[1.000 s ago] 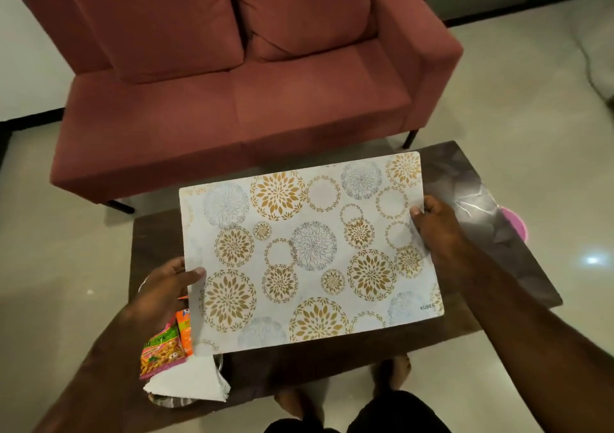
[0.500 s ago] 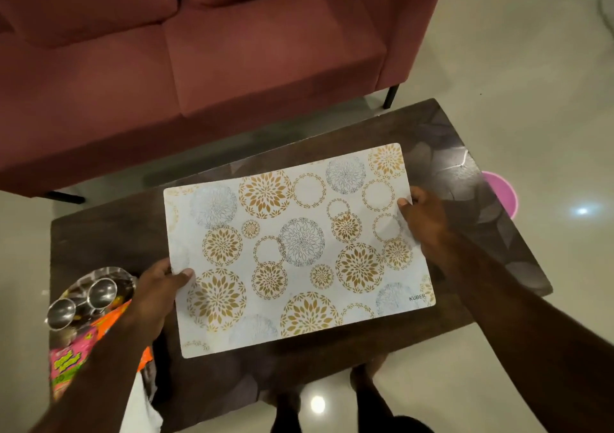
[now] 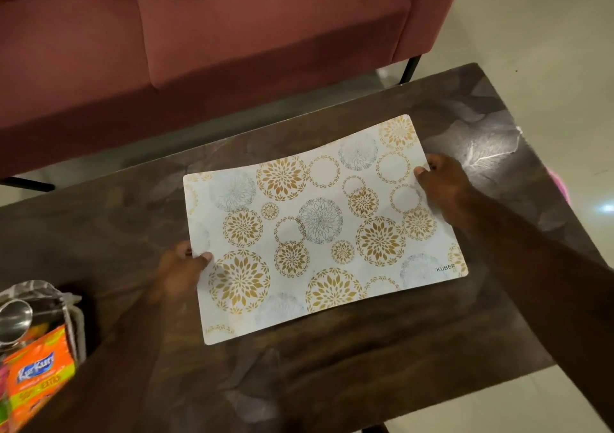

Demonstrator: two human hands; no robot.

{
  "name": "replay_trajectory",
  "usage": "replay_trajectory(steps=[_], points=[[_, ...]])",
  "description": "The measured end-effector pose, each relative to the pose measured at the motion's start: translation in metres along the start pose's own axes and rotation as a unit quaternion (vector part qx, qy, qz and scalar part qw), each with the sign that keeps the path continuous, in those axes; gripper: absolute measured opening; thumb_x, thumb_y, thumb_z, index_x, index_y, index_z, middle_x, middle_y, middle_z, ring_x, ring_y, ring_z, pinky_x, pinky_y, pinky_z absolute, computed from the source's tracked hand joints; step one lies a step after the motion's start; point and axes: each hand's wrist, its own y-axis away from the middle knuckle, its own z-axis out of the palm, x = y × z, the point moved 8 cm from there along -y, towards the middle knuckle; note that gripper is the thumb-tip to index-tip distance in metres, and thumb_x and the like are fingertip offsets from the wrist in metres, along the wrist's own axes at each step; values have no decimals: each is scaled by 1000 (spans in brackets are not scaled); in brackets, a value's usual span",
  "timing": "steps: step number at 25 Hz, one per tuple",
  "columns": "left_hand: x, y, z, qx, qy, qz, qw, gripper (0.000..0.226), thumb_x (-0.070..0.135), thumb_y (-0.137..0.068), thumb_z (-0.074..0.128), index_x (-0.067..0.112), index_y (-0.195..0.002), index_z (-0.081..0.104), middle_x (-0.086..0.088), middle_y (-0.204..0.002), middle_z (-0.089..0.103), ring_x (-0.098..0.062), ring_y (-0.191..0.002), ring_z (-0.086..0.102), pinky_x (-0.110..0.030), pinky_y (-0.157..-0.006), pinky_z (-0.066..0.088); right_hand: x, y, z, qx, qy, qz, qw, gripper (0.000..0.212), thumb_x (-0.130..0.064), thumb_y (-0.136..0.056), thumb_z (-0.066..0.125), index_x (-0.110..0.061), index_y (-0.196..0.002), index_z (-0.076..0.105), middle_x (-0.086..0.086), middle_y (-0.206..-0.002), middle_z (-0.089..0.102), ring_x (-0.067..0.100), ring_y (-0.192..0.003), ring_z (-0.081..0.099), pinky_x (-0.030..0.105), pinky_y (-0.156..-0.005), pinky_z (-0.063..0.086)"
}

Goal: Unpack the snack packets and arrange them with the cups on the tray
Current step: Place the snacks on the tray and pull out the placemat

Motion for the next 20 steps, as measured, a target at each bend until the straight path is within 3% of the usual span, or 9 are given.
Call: replay_trajectory(steps=[3, 4, 5, 7, 9, 10, 12, 15, 20], points=[[19, -15, 22, -6, -30, 11, 999, 32, 10, -99, 60, 5, -130, 59, -16, -127, 67, -37, -107, 67, -57, -93, 55, -23, -23, -14, 40, -8, -28, 999, 23, -18, -108, 58, -18, -128, 68, -8, -103, 71, -2, -66, 69, 10, -44, 49], [25, -18, 30, -11, -67, 19, 997, 33, 10, -98, 60, 4, -131, 58, -17, -127, 66, -38, -109, 66, -53, -90, 56, -29, -28, -19, 51, -3, -33, 998, 28, -16, -105, 61, -16, -132, 67, -6, -109, 71, -2, -74, 70, 7, -48, 51], [30, -20, 37, -16, -117, 31, 993, 36, 10, -98, 60, 3, -133, 55, -18, -128, 65, -39, -111, 64, -50, -87, 56, -33, -32, -25, 64, 22, -41, 997, 37, -15, -102, 65, -14, -139, 64, -1, -123, 69, 6, -92, 73, 7, -63, 55], [37, -19, 49, -11, -289, 72, 955, 53, 14, -95, 61, 4, -143, 44, -20, -138, 56, -41, -120, 58, -50, -92, 53, -35, -30, -32, 106, 139, -78, 981, 57, -18, -95, 71, -14, -149, 54, 9, -149, 57, 27, -131, 62, 27, -99, 55], [44, -5, 58, 44, -468, 156, 869, 73, 25, -88, 66, 7, -150, 32, -20, -147, 43, -43, -130, 47, -55, -101, 47, -32, -13, -19, 114, 251, -142, 951, 66, -31, -91, 73, -21, -152, 48, 10, -156, 49, 35, -144, 50, 44, -107, 48], [47, 4, 66, 52, -507, 200, 837, 82, 33, -85, 69, 11, -152, 28, -19, -151, 38, -42, -134, 44, -57, -102, 45, -29, -2, -6, 92, 291, -164, 938, 72, -40, -92, 73, -25, -155, 42, 9, -161, 45, 35, -149, 45, 51, -111, 45], [44, 9, 89, 5, -540, 229, 810, 96, 51, -82, 70, 25, -157, 16, -13, -163, 21, -40, -145, 31, -58, -108, 38, -16, 12, 21, 28, 345, -158, 925, 87, -56, -93, 69, -32, -165, 26, 4, -173, 26, 35, -161, 26, 63, -120, 34], [22, 4, 113, -69, -566, 185, 800, 104, 61, -83, 67, 32, -159, 2, -8, -170, -5, -38, -154, 8, -59, -117, 28, 13, 18, 49, -39, 394, -110, 912, 100, -70, -90, 63, -35, -169, 12, -1, -180, 3, 32, -167, 4, 70, -124, 22], [18, 0, 115, -58, -541, 200, 815, 107, 55, -83, 72, 33, -160, 1, -7, -170, -11, -37, -155, 1, -59, -118, 27, 22, 12, 49, -37, 411, -108, 905, 102, -76, -87, 62, -38, -168, 12, -4, -180, -1, 31, -168, 0, 72, -123, 20]])
